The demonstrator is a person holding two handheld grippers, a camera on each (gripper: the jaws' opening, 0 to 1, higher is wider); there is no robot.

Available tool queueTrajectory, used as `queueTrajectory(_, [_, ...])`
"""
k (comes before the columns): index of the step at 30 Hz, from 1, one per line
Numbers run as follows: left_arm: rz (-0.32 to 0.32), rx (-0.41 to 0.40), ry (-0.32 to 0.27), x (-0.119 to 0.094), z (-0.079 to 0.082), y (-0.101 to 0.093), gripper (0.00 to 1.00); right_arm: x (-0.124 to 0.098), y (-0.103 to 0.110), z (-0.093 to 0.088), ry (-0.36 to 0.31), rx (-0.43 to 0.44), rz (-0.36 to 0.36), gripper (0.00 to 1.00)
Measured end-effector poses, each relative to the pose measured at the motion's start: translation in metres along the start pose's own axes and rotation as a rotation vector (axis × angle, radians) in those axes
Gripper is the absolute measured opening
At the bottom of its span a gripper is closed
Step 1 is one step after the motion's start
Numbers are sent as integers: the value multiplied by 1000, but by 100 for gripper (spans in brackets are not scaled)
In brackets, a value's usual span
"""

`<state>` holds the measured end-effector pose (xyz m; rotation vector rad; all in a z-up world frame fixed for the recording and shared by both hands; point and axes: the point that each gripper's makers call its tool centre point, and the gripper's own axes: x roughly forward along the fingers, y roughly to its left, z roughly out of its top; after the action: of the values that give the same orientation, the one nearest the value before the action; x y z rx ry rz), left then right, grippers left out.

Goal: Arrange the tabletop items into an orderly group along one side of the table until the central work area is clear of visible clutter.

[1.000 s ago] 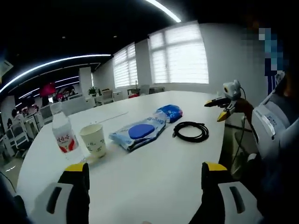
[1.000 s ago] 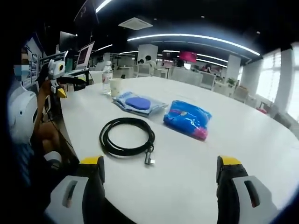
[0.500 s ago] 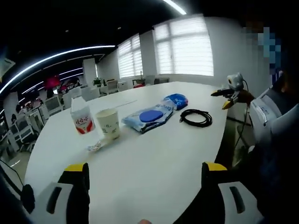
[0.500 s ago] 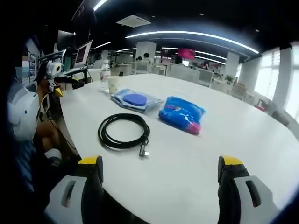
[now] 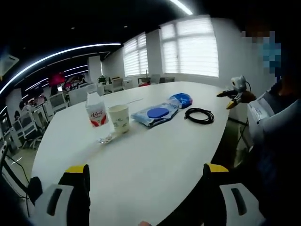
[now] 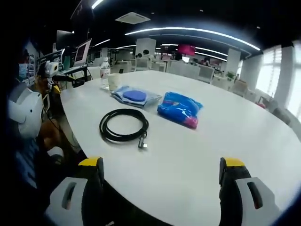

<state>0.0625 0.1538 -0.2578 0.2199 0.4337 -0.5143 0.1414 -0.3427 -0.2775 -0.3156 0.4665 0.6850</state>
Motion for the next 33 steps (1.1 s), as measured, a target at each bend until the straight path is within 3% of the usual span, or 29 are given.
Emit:
queueTrajectory(10, [2, -9, 26, -17, -7, 6, 100, -20, -6, 4, -3, 23, 2, 100])
queueTrajectory(33, [48, -18, 72, -30, -20, 15, 100, -45, -26, -22, 88, 25, -50, 100])
